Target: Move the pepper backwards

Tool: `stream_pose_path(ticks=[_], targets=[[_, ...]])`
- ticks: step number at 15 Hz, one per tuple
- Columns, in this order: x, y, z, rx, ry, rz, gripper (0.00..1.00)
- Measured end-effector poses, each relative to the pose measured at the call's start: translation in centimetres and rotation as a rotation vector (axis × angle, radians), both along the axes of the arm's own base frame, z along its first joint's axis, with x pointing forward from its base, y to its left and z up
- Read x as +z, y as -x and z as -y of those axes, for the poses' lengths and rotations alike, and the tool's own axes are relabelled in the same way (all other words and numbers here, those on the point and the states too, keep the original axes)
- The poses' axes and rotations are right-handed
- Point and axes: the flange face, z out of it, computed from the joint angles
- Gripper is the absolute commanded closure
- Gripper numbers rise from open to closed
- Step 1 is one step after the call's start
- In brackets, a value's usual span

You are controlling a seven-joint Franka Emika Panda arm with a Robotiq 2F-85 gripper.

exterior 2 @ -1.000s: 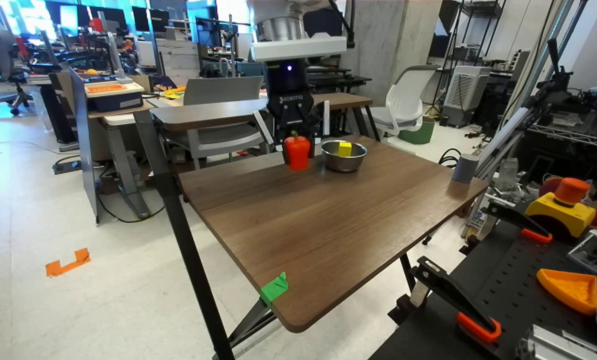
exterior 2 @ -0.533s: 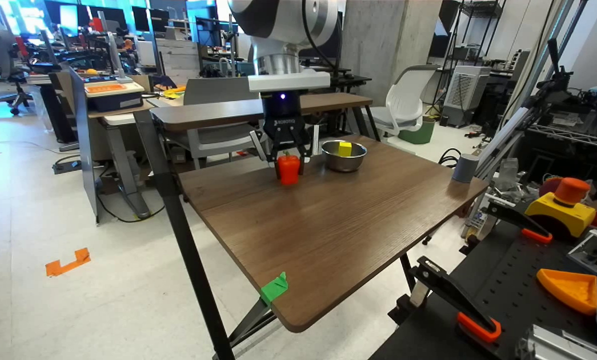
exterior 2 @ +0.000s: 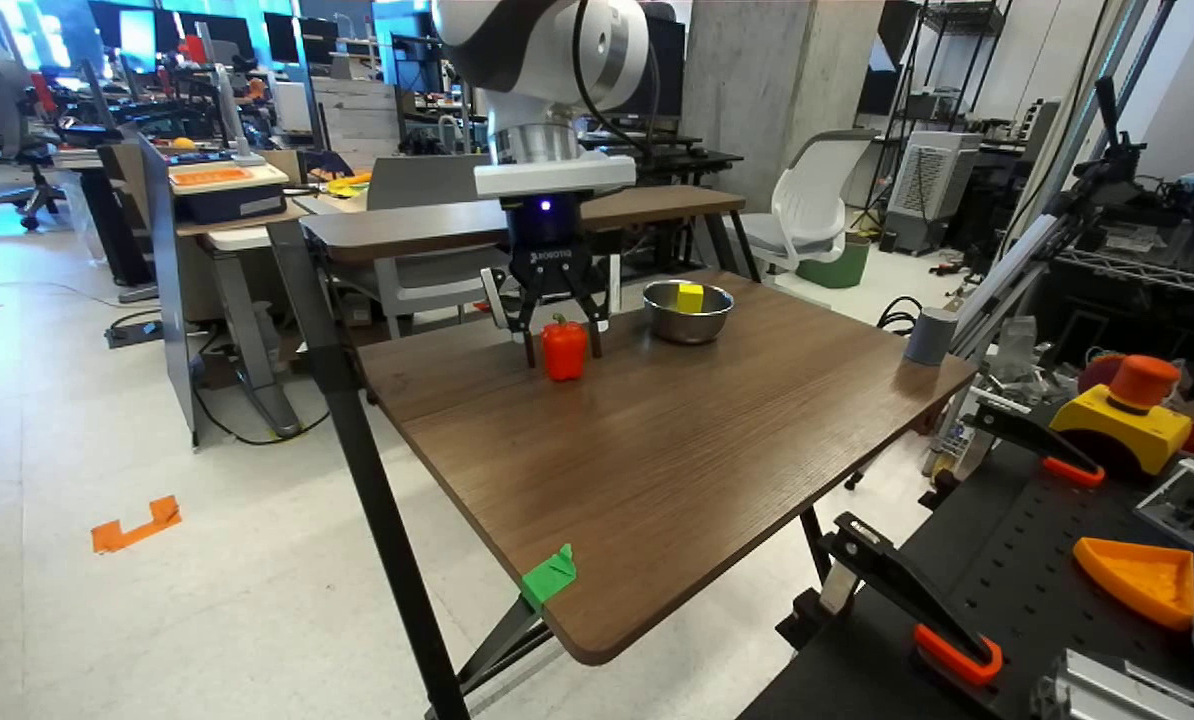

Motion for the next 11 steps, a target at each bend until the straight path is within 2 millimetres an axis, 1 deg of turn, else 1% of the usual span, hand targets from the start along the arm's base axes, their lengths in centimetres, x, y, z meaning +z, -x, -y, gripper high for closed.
stream_pose_path(ticks=[2, 3, 4, 7, 9, 10, 11], targets=[[0.8, 0.5, -1.1, 0.028, -0.022, -0.037, 0.0], [1.7, 0.9, -2.0, 0.05, -0.044, -0.062, 0.0], [3.0, 1.3, -3.1, 0.085, -0.071, -0.08, 0.0], [8.7, 2.5, -6.2, 0.207, -0.142, -0.102, 0.0], [12.0, 3.3, -7.0, 0.24, -0.159, -0.109, 0.0], [13.0, 3.6, -7.0, 0.245, -0.16, -0.108, 0.0], [13.4, 3.8, -6.9, 0.249, -0.16, -0.111, 0.0]])
